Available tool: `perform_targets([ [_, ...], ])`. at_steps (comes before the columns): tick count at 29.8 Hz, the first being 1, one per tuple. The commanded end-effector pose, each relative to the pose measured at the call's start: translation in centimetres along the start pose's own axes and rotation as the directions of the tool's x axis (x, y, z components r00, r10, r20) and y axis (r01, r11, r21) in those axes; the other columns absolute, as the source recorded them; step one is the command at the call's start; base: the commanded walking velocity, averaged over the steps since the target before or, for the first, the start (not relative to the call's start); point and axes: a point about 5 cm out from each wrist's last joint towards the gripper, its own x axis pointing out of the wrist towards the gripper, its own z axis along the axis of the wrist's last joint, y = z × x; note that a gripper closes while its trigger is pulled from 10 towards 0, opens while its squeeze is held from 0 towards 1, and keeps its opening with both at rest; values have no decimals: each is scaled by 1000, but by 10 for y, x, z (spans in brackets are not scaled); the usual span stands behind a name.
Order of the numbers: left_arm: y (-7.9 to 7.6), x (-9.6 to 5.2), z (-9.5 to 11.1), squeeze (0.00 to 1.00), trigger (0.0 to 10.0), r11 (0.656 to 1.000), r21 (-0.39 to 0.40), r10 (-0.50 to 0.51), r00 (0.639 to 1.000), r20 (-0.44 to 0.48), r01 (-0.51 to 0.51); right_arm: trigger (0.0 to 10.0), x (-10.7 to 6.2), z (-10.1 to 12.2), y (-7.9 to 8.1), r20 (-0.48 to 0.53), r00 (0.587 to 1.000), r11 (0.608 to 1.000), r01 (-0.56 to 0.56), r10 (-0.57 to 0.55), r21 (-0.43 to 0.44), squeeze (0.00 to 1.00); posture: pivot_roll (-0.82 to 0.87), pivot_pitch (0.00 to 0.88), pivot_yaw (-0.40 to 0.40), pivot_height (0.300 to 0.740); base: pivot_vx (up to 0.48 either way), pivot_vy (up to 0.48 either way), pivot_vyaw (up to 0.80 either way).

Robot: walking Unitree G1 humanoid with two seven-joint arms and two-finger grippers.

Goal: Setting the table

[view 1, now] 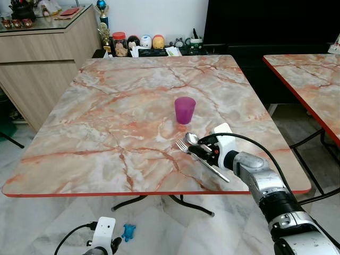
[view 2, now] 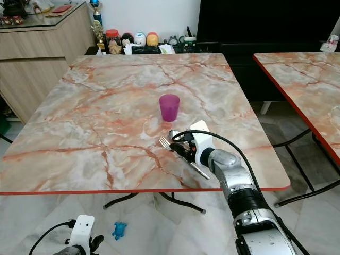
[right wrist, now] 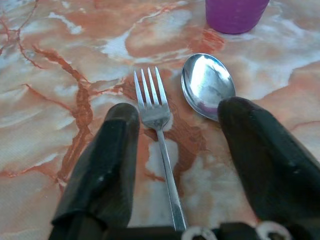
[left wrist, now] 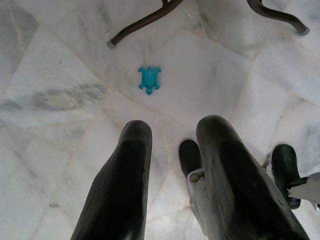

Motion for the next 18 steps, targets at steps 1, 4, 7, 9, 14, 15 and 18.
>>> perform_targets([
  [1,1,-1,-6,0,10000,1000,0,5,999,-32,-5,10000,-2,-2,-3,-17,1000,1000,9,-9,1,0,-34,4,9,740,0,0,0],
  [4,0,-1,-7,0,10000,1000,1,6,999,-34,-6,10000,-1,-3,-1,-24,1000,1000,-12,12,-7,0,-37,0,9,740,0,0,0],
  [7,0,-1,-7,0,10000,1000,-1,5,999,-35,-5,10000,-1,-2,1,-22,999,999,-41,41,-18,0,-38,0,7,740,0,0,0],
  [9,-1,-1,-7,0,10000,1000,-5,4,999,-36,-5,10000,-2,-2,0,-27,999,999,-47,47,-18,0,-36,0,6,740,0,0,0],
  [14,-2,-1,-8,0,10000,1000,-5,5,999,-37,-5,10000,-5,-5,4,-25,994,993,-106,105,-43,0,-36,0,5,740,0,0,0],
  [15,-1,-1,-8,0,10000,1000,-6,6,999,-37,-6,10000,-6,-6,4,-28,993,992,-117,116,-46,0,-37,0,5,740,0,0,0],
  [18,1,-1,-8,0,10000,1000,-7,8,999,-38,-9,10000,-10,-14,-1,-58,993,993,-104,100,-58,0,-38,0,5,740,0,0,0],
])
